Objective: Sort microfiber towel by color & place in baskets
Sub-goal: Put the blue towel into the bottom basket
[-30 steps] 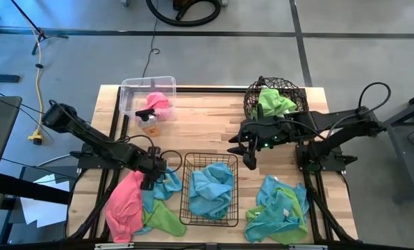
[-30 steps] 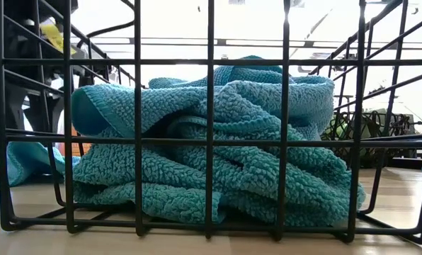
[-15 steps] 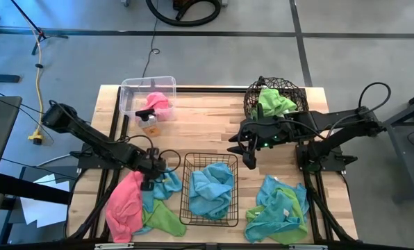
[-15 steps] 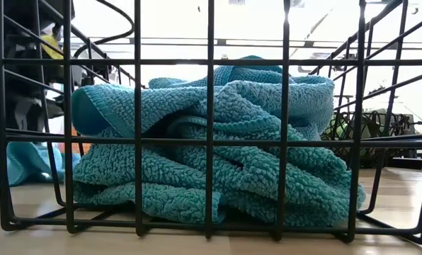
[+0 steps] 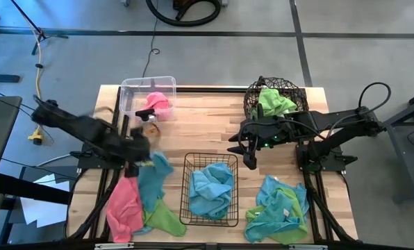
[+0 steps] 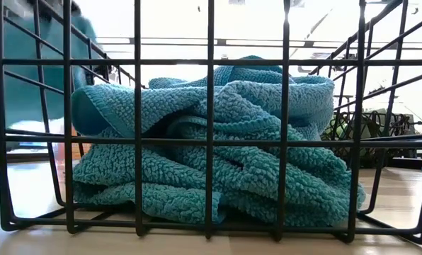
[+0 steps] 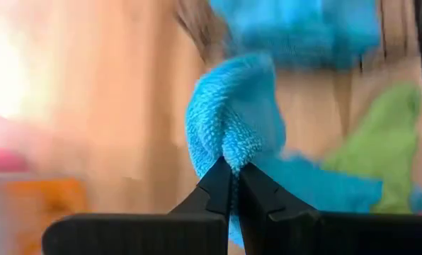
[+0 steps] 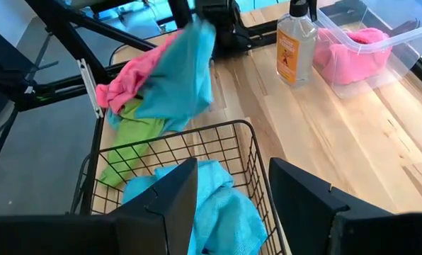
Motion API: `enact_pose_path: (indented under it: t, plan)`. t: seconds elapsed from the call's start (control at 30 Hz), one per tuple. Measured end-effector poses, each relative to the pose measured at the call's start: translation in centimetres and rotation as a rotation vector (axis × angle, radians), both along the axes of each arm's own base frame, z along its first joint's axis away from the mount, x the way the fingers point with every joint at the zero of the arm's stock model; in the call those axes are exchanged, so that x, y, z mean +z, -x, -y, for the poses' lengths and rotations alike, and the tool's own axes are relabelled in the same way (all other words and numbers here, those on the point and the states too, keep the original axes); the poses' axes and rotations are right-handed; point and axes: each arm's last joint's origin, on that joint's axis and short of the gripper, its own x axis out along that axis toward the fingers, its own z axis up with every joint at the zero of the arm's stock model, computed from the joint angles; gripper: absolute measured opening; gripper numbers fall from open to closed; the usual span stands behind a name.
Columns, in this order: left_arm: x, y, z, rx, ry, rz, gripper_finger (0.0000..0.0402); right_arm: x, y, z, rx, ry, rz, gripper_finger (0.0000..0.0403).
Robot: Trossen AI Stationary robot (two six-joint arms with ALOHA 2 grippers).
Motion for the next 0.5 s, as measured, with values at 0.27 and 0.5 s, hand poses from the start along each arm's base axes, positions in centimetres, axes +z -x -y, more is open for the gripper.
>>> enact_pose_path:
  t: [0.27, 0.5]
  plan:
    - [10.6, 2.5, -2.1, 0.165, -0.150, 0.440, 0.0000, 0.2, 0.1, 0.0, 0.027, 0.041, 0.012, 0.0172]
    - [15.8, 2.2, -2.2, 0.176, -0.222, 0.691, 0.0000, 0.8, 0.7, 0.2, 0.037, 0.056, 0.039, 0.0172]
